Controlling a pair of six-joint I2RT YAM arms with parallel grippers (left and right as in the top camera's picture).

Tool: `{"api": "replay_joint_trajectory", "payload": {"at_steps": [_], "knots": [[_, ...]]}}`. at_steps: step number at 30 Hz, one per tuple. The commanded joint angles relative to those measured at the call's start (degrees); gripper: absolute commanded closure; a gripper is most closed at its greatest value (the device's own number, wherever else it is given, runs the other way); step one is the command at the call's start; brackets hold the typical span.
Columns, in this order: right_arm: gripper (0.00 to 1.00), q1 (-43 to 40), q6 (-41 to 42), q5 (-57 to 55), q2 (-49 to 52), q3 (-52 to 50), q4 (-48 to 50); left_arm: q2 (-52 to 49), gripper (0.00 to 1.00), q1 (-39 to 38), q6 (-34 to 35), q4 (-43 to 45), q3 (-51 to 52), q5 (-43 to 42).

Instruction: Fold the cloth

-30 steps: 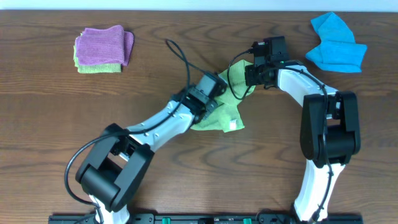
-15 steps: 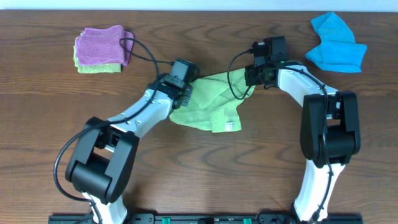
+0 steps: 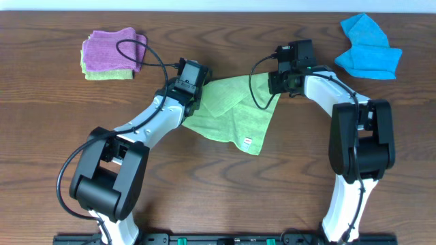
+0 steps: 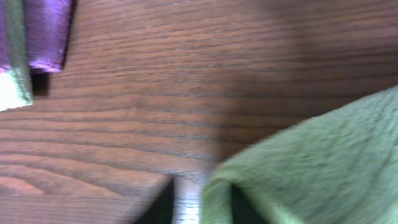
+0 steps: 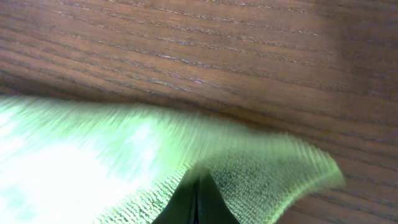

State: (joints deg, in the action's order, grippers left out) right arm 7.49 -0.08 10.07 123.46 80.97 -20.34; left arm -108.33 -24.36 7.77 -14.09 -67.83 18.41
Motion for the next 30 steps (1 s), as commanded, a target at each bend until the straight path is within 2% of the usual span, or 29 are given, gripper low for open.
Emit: {"api": "replay_joint_trajectory", "payload": {"at_steps": [1, 2, 3, 4, 14, 20, 24, 27, 30], "knots": [[0.99, -1.6, -1.3, -5.1, 4.4, -3.0, -3.2, -0.1, 0.69, 0.5, 0.2, 0.0, -1.0, 2.3], [0.99, -1.6, -1.4, -5.1, 4.4, -3.0, -3.3, -0.1, 0.62, 0.5, 0.2, 0.0, -1.1, 2.3], [0.99, -1.6, -1.4, -5.1, 4.4, -3.0, -3.5, -0.1, 0.42, 0.5, 0.2, 0.0, -1.1, 2.2], [0.99, -1.6, -1.4, -5.1, 4.4, -3.0, -3.5, -0.1, 0.05, 0.5, 0.2, 0.0, -1.2, 2.0], [0.99, -1.6, -1.3, -4.0, 0.5, -3.0, -5.8, 2.0, 0.05, -0.7, -0.1, -1.2, -1.4, -5.4], [0.99, -1.6, -1.3, -3.6, -6.5, -3.0, -6.5, 6.0, 0.05, -0.7, -1.6, -1.6, -1.4, -18.5], [0.99, -1.6, -2.0, -3.6, -10.9, -3.0, -7.8, 6.9, 0.03, -0.7, -2.2, -0.2, -1.4, -18.5], [0.99, -1.7, -2.8, -4.0, -13.8, -3.0, -8.2, 6.9, 0.05, -0.7, 2.8, 1.0, -1.4, -22.2], [0.99, -1.9, -2.8, -4.0, -15.4, -3.0, -9.4, 6.9, 0.05, -0.6, 3.2, 0.5, -1.4, -29.9]]}}
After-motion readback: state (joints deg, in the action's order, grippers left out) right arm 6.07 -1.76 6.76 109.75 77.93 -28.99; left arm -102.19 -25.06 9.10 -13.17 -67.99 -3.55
